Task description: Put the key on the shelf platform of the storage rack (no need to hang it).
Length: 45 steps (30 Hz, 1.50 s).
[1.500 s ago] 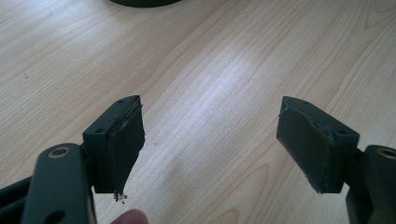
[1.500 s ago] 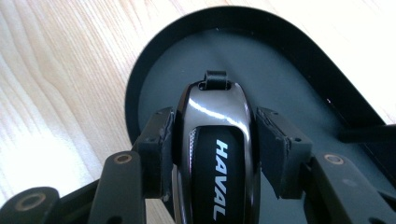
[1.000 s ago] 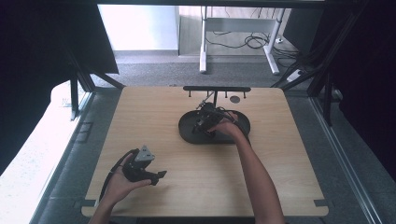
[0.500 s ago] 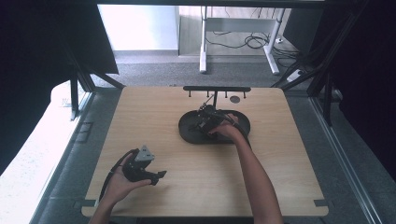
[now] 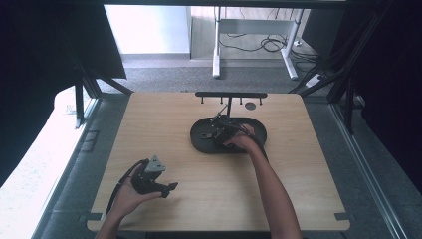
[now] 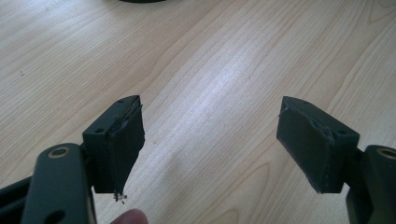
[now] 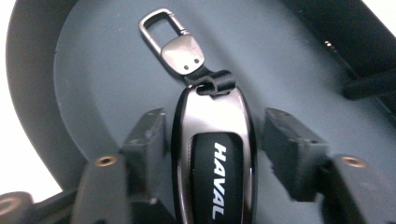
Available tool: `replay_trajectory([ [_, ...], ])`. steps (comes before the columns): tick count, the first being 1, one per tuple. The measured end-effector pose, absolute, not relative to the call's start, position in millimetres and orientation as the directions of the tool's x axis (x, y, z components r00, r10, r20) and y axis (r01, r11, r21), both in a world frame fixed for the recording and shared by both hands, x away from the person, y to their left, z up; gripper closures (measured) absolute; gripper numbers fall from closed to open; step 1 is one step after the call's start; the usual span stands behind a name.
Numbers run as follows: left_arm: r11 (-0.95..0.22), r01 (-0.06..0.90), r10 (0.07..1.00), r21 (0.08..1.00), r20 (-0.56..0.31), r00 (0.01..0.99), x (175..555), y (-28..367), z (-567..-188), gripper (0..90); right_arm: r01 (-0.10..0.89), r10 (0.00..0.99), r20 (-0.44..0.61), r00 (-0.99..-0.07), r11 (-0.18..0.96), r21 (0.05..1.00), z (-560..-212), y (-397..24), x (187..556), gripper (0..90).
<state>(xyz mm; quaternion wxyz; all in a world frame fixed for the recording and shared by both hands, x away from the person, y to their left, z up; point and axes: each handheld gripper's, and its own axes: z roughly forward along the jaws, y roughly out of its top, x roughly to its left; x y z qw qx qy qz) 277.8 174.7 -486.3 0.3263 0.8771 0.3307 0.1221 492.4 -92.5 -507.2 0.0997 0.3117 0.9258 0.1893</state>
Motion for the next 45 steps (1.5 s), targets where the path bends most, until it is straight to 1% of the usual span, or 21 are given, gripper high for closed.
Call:
replay_trajectory([
  [4,-0.565,0.501,0.663,0.656,-0.001,0.749,277.8,175.7,-485.8,23.5,0.542,0.633,-0.08,-0.77,0.715,0.44,-501.2,-92.1,488.4,31.7],
  [11,-0.563,0.502,0.664,0.657,-0.001,0.747,277.8,175.9,-485.8,23.5,0.508,0.633,-0.083,-0.77,0.686,0.521,-484.6,-99.1,474.5,31.0],
  [18,-0.565,0.504,0.667,0.654,0.002,0.745,277.6,175.8,-485.5,23.5,0.499,0.646,-0.072,-0.76,0.651,0.573,-472.5,-114.4,454.7,31.7],
  [26,-0.571,0.502,0.663,0.649,0.005,0.748,277.1,172.1,-486.9,23.5,0.473,0.639,-0.074,-0.766,0.638,0.607,-467.7,-141.4,421.3,32.5],
  [35,-0.579,0.5,0.66,0.644,0.01,0.751,276.5,168.6,-488.0,23.5,0.462,0.658,-0.06,-0.751,0.588,0.664,-464.2,-173.5,382.3,34.2],
  [45,-0.583,0.502,0.662,0.639,0.015,0.749,276.8,167.4,-489.0,23.5,0.47,0.691,-0.045,-0.721,0.537,0.701,-476.4,-219.1,334.5,34.7],
])
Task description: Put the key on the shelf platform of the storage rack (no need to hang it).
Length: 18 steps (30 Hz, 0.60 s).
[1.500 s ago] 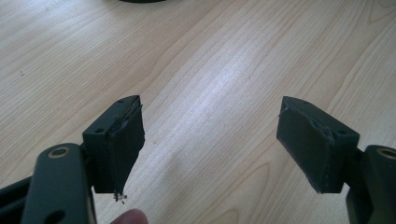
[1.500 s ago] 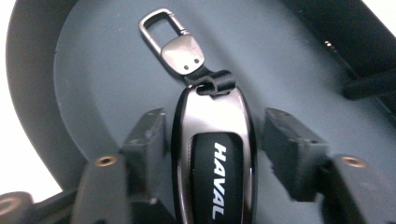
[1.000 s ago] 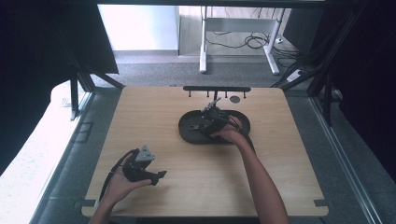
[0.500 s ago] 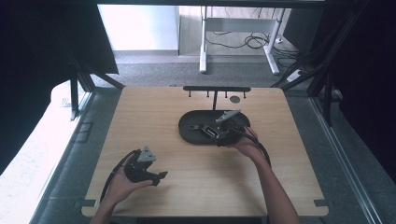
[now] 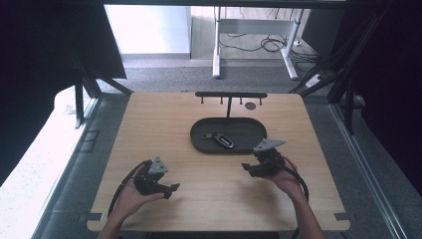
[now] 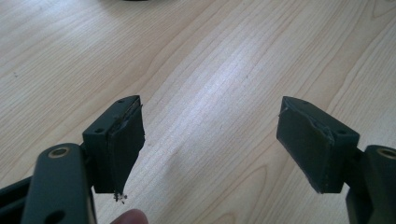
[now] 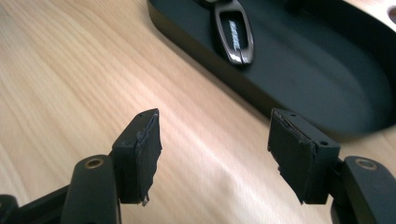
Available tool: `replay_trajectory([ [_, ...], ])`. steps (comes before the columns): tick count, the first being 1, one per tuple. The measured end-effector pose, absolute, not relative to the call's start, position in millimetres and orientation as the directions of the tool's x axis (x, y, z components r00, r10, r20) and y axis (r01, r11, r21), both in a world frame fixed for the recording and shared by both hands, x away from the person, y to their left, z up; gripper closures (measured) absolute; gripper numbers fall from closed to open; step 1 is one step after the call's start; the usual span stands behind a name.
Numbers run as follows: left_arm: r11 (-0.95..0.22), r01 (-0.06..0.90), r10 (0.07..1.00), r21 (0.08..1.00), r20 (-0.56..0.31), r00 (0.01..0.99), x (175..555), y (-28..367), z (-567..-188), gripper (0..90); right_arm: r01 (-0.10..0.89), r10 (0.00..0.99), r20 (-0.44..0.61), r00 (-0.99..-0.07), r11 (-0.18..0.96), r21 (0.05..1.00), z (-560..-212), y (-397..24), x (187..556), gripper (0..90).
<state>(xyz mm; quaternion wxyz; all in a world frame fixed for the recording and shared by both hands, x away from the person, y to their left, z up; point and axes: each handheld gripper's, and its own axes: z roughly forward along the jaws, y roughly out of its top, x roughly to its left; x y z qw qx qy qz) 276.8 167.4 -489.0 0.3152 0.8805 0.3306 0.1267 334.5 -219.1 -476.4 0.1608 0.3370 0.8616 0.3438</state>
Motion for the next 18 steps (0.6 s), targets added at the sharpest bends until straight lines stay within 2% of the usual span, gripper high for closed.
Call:
replay_trajectory([
  [9,-0.575,0.507,0.672,0.641,0.017,0.741,277.1,169.6,-487.9,23.5,0.5,0.745,-0.025,-0.667,0.472,0.726,-489.2,-256.6,314.5,35.6],
  [18,-0.577,0.504,0.669,0.643,0.017,0.743,277.4,170.4,-487.6,23.5,0.476,0.755,-0.032,-0.655,0.445,0.759,-486.4,-261.0,310.1,34.2],
])
